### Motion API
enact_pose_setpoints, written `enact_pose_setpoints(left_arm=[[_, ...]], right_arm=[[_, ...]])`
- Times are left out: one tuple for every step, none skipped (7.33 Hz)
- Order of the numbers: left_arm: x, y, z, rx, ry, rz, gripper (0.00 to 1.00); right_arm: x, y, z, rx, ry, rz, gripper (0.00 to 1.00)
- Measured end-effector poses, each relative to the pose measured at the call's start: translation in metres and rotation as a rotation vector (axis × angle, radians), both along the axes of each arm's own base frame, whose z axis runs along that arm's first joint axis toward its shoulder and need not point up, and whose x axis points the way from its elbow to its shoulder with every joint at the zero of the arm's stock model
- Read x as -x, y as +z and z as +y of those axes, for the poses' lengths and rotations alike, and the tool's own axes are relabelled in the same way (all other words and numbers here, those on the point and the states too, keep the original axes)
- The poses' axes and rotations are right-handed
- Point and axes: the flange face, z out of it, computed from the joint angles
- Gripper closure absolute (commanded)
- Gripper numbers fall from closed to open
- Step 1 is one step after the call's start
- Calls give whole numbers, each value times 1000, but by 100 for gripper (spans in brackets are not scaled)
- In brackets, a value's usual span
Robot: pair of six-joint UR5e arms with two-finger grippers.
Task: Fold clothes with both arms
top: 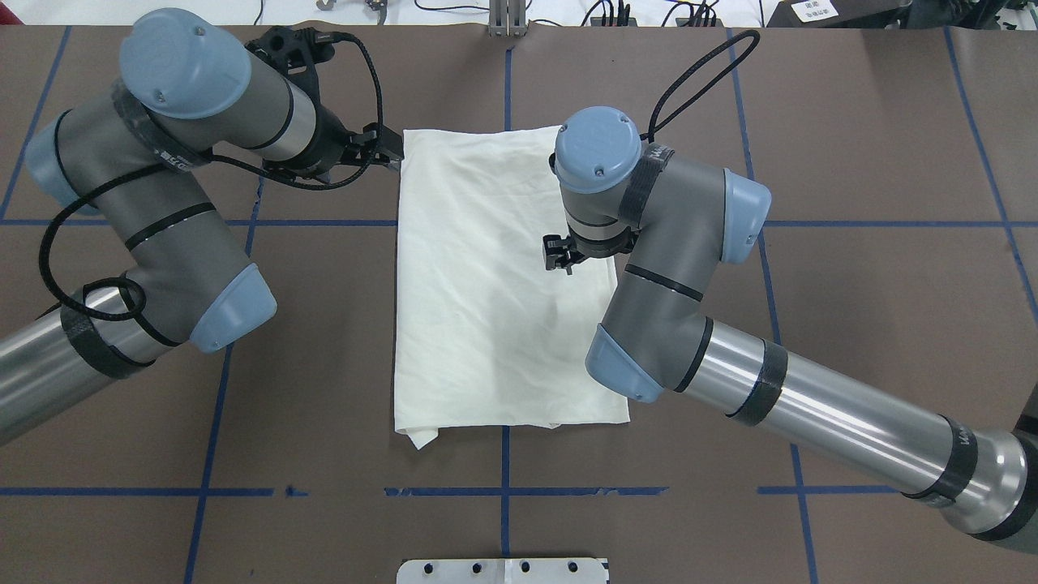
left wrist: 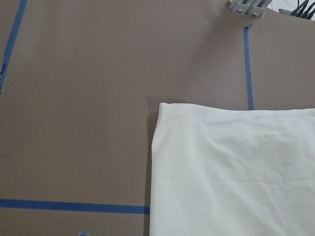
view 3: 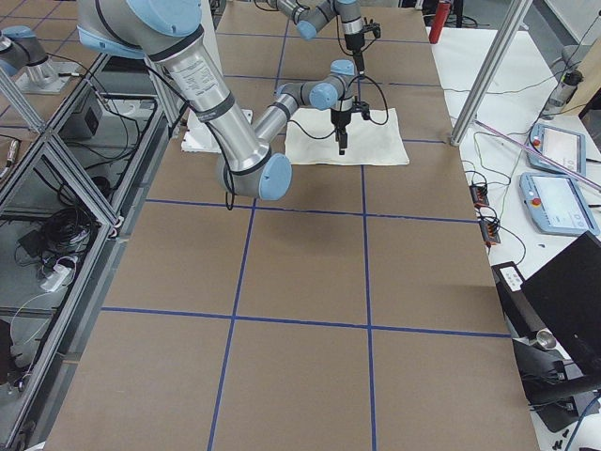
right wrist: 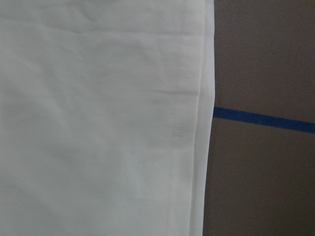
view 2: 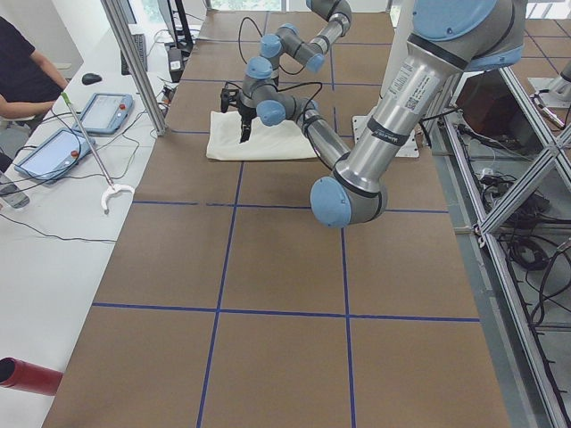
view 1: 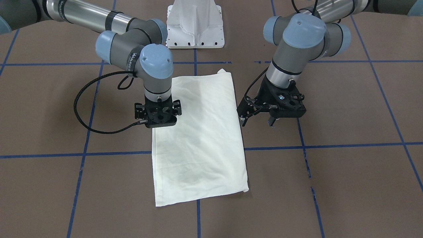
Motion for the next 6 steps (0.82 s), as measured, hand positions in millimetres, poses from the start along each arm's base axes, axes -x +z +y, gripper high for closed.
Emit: enact_pose_setpoints(left_arm=[[-9,14,26,119,9,59,0],[-25,22,65,233,-9,128,0],[-46,22,104,337,-55,178,0],[-77,21,146,435,-107,192,1],[-107,22,183,514,-153,169,1],[-128,23,210,565,-190,124,1]], right_arm=[[-13,-3,10,-1,-12,-55,0],[-31,-5,23,-3,-25,-104,0],[-49,-8,36,-1,-33,-143,0],[-60,-12,45,6,-29,-168,0],[-65,-14,49,15,-19,-182,0],[-67,-16,51,21,-12,-189,0]])
